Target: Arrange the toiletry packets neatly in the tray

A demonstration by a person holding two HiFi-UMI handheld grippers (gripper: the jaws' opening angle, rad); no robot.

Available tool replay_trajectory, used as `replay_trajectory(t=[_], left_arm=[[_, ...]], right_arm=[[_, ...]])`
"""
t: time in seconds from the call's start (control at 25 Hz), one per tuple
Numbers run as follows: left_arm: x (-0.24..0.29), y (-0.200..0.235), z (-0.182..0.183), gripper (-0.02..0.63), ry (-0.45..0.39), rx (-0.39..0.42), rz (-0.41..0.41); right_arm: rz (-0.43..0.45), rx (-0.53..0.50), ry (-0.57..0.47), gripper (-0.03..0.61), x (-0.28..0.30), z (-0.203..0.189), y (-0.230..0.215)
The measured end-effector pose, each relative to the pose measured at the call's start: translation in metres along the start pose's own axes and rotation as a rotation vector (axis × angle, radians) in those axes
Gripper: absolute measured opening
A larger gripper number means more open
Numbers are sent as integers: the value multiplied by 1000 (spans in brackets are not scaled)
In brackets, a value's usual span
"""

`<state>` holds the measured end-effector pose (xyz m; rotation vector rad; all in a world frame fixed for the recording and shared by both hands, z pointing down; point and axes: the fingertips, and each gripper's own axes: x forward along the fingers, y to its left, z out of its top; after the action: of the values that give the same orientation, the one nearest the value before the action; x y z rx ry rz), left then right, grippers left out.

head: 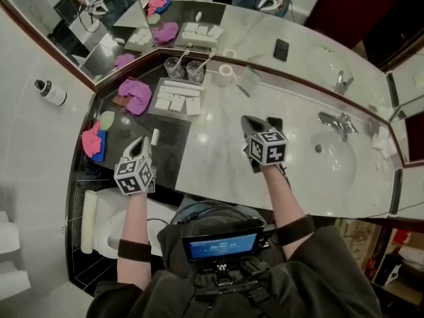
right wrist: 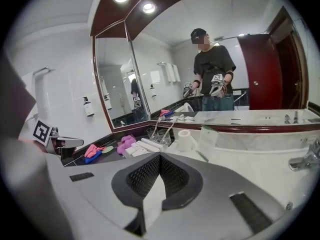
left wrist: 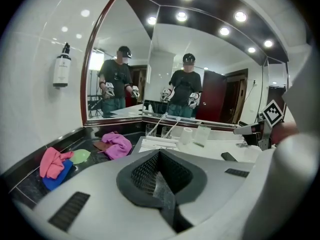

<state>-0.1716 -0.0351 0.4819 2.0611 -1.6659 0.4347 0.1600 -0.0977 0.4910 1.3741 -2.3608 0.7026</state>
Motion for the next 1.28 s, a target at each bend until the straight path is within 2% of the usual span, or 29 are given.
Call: replay_trajectory(t=[0.2,0.56,0.76,1.0,1.12,1.28], left_arm=[[-1,-4,4,0,-15,16,-24],[15,-3,14,2,2,44,-38],[52,-8,17,180,84,71,-117],[121,-9,18,397,213,141,-207],[157,-2,11,451,284,183,-227],[202,12,1,472,375,224,-222]], right_arm=[[-35,27,-5,14,-15,-7,-17],[-37,-1,8,14,-16,-10,-10],[-60,6,16,15,-18,-16,-8],[-117,66,26,15,-19,-32,-15],[-149,98,41,15,-18,-47,-15],[-187,140,59,15,-17,-67,-19]])
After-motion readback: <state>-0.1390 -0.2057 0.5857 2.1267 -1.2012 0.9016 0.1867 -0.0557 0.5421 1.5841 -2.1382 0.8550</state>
